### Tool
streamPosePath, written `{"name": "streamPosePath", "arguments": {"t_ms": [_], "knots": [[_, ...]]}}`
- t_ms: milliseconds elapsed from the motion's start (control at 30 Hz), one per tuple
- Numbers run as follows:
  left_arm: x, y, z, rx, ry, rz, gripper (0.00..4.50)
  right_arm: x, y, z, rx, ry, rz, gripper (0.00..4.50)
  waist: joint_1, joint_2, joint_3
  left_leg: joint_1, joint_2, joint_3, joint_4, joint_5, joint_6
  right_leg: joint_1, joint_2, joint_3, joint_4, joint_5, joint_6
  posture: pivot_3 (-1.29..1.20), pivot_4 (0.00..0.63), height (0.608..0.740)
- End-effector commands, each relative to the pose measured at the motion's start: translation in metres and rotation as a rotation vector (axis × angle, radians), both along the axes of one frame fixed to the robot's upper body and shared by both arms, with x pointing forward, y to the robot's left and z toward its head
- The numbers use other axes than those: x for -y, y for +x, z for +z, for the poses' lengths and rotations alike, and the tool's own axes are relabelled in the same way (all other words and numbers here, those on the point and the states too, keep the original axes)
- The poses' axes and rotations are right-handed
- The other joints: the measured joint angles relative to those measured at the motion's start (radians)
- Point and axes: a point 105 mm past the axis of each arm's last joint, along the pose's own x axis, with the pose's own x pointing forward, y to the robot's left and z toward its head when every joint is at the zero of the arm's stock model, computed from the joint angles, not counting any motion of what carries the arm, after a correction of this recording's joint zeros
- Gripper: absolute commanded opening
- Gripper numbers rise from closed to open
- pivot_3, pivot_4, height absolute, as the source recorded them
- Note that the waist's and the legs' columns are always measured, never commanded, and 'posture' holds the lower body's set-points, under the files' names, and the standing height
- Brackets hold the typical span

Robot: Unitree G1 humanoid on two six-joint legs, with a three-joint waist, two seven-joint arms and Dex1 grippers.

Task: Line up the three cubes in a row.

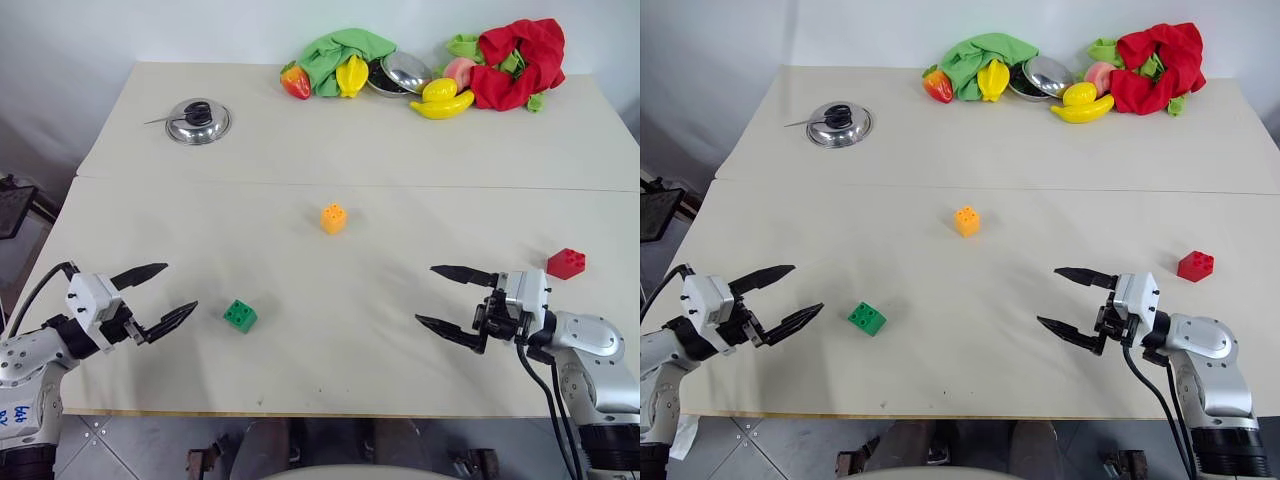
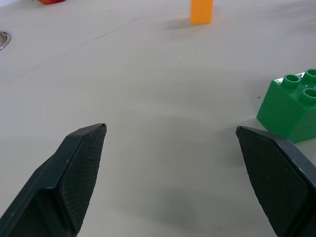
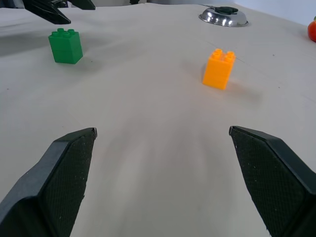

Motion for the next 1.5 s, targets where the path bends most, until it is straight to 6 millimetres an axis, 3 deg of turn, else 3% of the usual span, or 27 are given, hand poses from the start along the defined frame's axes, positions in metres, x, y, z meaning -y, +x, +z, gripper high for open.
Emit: {"name": "streamPosePath", "arguments": {"t_ms": [33, 200, 300, 400, 567, 700, 767, 900, 967, 1200, 1300, 1500], "knots": [[0.004, -0.005, 0.007, 0.018, -0.005, -0.028, 4.48, 0.011, 0.0, 0.014, 0.056, 0.007, -0.038, 4.5, 0.0, 0.0, 0.0, 0.0, 0.0, 0.0, 0.0, 0.0, 0.0, 0.0, 0.0, 0.0, 0.0, 0.0, 0.0, 0.0, 0.15, 0.74], [0.017, 0.004, 0.041, 0.06, -0.124, -0.079, 4.48, 0.053, -0.005, 0.039, 0.103, 0.1, -0.272, 4.5, 0.013, 0.0, 0.0, -0.001, 0.0, -0.001, 0.001, 0.0, 0.0, 0.0, 0.0, 0.0, 0.001, 0.0, 0.0, 0.0, 0.15, 0.74], [0.033, 0.002, 0.042, 0.019, -0.092, -0.155, 4.48, 0.08, -0.021, 0.047, 0.087, 0.161, -0.428, 4.5, 0.022, 0.0, 0.0, -0.001, -0.001, -0.001, 0.001, 0.0, 0.0, 0.0, 0.0, 0.0, 0.0, 0.0, 0.0, 0.0, 0.15, 0.74], [0.059, 0.005, 0.048, 0.013, -0.109, -0.253, 4.48, 0.114, -0.048, 0.049, 0.11, 0.19, -0.648, 4.5, 0.03, 0.001, -0.001, 0.0, -0.001, -0.001, 0.0, 0.0, 0.0, 0.0, 0.0, 0.0, 0.0, 0.0, 0.0, 0.0, 0.15, 0.74], [0.114, 0.001, 0.052, -0.028, -0.097, -0.509, 4.48, 0.169, -0.092, 0.029, 0.162, 0.226, -1.062, 4.5, 0.026, 0.001, -0.001, 0.001, -0.001, 0.001, 0.0, 0.0, 0.0, 0.001, 0.001, 0.002, 0.0, 0.0, 0.0, 0.0, 0.15, 0.74], [0.138, 0.006, 0.057, -0.033, -0.093, -0.617, 4.48, 0.179, -0.102, 0.001, 0.08, 0.216, -1.188, 4.5, 0.014, 0.003, -0.002, 0.002, -0.001, 0.003, 0.0, 0.0, 0.0, 0.0, 0.002, 0.006, 0.001, 0.0, 0.0, 0.0, 0.15, 0.74], [0.144, 0.011, 0.058, -0.03, -0.088, -0.634, 4.48, 0.181, -0.097, -0.005, 0.031, 0.189, -1.23, 4.5, -0.001, 0.005, -0.003, 0.003, 0.0, 0.005, 0.0, 0.0, 0.0, 0.0, 0.003, 0.007, 0.001, 0.0, 0.0, 0.0, 0.15, 0.74], [0.152, 0.014, 0.057, -0.034, -0.084, -0.649, 4.48, 0.172, -0.067, 0.021, 0.008, 0.19, -1.173, 4.5, -0.024, 0.009, -0.003, 0.005, 0.003, 0.008, -0.001, 0.001, -0.002, -0.001, 0.005, 0.01, 0.002, 0.0, 0.0, 0.0, 0.15, 0.74], [0.155, 0.013, 0.054, -0.033, -0.081, -0.65, 4.48, 0.178, -0.042, 0.029, -0.116, 0.126, -1.206, 4.5, -0.028, 0.009, -0.003, 0.005, 0.003, 0.009, -0.001, 0.001, -0.001, -0.001, 0.005, 0.012, 0.003, 0.0, 0.0, 0.0, 0.15, 0.74], [0.17, 0.017, 0.051, 0.004, -0.077, -0.632, 4.48, 0.189, 0.013, 0.041, -0.369, 0.018, -1.286, 4.5, 0.001, 0.009, -0.003, 0.002, 0.006, 0.007, 0.003, 0.001, -0.001, -0.003, 0.005, 0.01, 0.004, 0.0, -0.001, 0.0, 0.15, 0.74], [0.176, 0.017, 0.052, 0.017, -0.077, -0.637, 4.48, 0.199, 0.033, 0.041, -0.464, 0.067, -1.33, 4.5, 0.007, 0.009, -0.003, 0.0, 0.004, 0.008, 0.004, 0.001, -0.001, -0.004, 0.004, 0.01, 0.004, 0.0, -0.001, 0.0, 0.15, 0.74], [0.176, 0.016, 0.057, 0.043, -0.067, -0.626, 4.48, 0.211, 0.052, 0.026, -0.573, 0.028, -1.414, 4.5, 0.007, 0.009, -0.003, -0.004, 0.002, 0.005, 0.004, 0.001, 0.0, -0.005, 0.004, 0.006, 0.002, 0.0, 0.0, 0.0, 0.15, 0.74]]}}
